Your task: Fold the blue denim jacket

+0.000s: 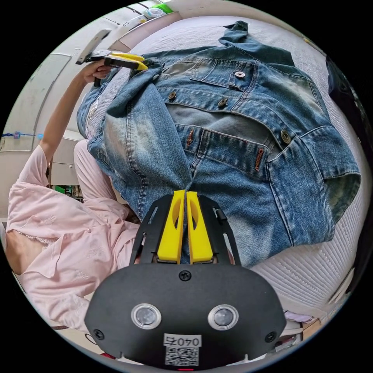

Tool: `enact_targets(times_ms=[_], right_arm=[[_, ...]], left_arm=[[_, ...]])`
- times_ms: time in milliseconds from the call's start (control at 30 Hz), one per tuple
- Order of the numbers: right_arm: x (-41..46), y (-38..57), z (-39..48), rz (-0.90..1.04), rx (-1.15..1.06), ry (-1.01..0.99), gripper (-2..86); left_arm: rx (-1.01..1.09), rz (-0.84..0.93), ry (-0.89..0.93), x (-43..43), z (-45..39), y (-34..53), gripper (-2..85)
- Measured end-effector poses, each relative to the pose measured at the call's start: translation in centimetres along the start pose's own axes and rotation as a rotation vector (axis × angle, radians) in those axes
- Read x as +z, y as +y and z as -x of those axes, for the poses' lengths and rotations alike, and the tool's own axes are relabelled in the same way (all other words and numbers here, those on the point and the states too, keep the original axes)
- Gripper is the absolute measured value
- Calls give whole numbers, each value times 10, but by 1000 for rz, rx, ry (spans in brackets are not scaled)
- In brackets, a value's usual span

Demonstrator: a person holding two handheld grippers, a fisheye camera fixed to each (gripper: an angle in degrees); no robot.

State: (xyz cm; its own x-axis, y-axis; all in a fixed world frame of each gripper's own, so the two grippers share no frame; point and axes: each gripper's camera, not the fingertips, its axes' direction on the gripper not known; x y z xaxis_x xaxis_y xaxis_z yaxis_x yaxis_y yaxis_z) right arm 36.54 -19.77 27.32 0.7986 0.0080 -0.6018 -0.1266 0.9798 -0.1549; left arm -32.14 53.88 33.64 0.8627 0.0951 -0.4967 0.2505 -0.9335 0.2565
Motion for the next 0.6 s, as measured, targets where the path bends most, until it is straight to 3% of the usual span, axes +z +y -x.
enact_targets(times_ms=[67, 167, 233, 333, 400, 500, 567, 600], right_arm=[[1, 2, -4, -7, 5, -15, -10], [-11, 15, -4, -64, -8, -14, -10], [-29, 33, -6, -171, -11, -75, -10], [-35, 52, -20, -256, 53, -88, -10], [-23, 48, -37, -261, 85, -171, -10], [4, 32, -47, -156, 118, -143, -10], [11, 28, -45, -124, 118, -126, -10], [9, 28, -43, -119, 108, -114, -10]], left_arm=[[45, 58, 14, 9, 2, -6, 6], [250, -92, -141, -36, -24, 15, -8], [461, -553, -138, -111, -32, 84, -9], [416, -836, 53, -144, 26, 138, -9], [308, -711, 161, -116, 70, 132, -7], [-57, -329, 24, -43, 133, 121, 4], [-166, -332, -1, -35, 154, 138, 8], [-218, -426, 36, -45, 164, 153, 12]])
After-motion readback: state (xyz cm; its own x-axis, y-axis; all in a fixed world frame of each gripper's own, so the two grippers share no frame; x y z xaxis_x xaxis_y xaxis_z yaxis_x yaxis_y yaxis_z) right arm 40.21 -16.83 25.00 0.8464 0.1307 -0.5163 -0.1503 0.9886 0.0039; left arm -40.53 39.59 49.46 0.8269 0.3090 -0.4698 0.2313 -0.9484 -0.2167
